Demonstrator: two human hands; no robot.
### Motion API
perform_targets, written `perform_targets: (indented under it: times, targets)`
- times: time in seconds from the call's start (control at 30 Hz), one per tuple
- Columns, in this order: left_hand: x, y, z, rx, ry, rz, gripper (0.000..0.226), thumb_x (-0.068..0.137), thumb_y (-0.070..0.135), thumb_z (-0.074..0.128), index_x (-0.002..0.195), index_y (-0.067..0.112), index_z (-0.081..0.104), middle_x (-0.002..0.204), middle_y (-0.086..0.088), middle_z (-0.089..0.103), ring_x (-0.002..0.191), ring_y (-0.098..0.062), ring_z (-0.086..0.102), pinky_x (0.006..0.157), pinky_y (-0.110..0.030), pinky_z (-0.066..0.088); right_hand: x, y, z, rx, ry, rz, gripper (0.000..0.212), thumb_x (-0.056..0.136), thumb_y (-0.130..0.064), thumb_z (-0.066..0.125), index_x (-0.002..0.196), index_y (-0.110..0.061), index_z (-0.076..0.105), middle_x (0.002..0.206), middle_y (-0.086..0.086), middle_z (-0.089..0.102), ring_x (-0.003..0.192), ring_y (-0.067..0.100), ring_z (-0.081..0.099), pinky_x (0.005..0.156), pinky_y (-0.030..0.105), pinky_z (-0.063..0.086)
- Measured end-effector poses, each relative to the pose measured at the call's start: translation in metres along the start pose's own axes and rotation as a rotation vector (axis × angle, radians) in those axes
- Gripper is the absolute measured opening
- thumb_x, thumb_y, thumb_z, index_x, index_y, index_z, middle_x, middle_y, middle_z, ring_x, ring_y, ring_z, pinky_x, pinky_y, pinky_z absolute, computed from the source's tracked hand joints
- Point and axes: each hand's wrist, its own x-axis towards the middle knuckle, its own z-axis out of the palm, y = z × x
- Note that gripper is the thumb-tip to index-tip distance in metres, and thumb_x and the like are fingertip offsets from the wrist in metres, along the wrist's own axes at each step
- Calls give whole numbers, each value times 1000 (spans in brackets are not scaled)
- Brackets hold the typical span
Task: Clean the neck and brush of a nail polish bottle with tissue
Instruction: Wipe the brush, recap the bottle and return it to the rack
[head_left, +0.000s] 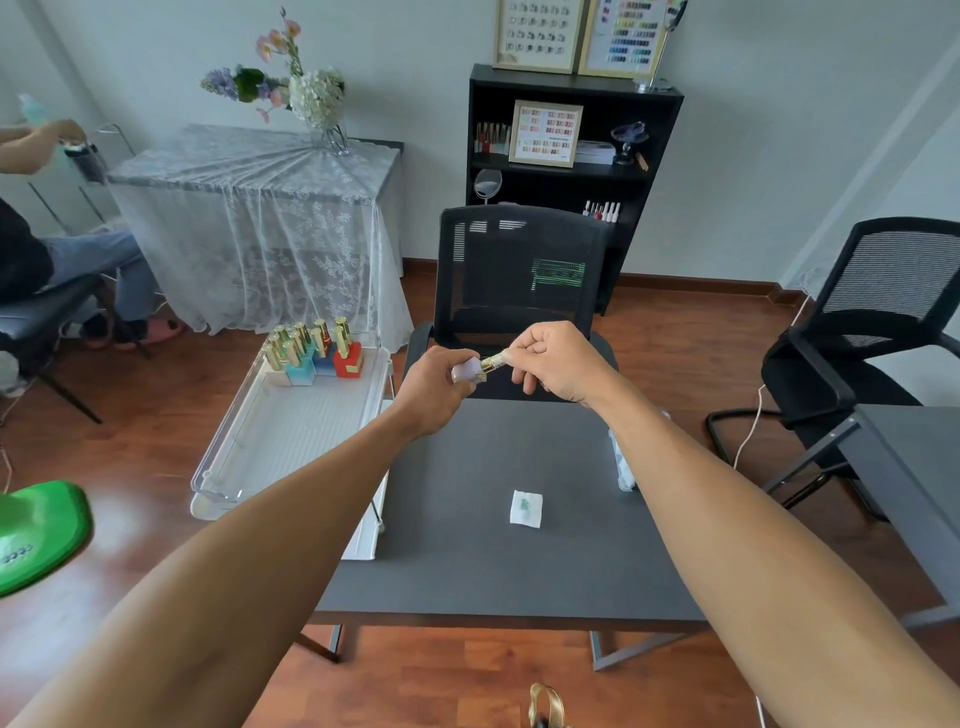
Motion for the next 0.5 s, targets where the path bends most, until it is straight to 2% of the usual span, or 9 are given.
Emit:
perform_targets:
  times: [0.1, 0.33, 0.5]
  targets:
    - [-1, -1, 1, 13, 7, -2, 23, 100, 17, 72, 122, 19, 75, 108, 10, 61, 86, -14, 57, 68, -18, 43, 0, -3, 3, -51, 17, 9, 22, 103, -30, 67, 88, -16, 73, 70, 0, 79, 56, 10, 72, 67, 28, 53]
    - [-2, 0, 0, 33, 26, -14, 23, 101, 20, 70, 123, 19, 74, 112, 9, 60, 85, -14, 57, 66, -15, 40, 1, -3, 12, -74, 95, -15, 23, 105, -32, 64, 90, -17, 72, 70, -2, 77, 57, 9, 73, 58, 21, 46]
    - [-1, -1, -7, 11, -9, -27, 25, 103, 20, 67, 126, 14, 73, 116, 2, 63, 96, -20, 59, 70, -18, 42, 4, 0, 19, 151, 144, -26, 13, 104, -20, 65, 103, -11, 75, 81, 4, 77, 65, 11, 70, 57, 24, 52]
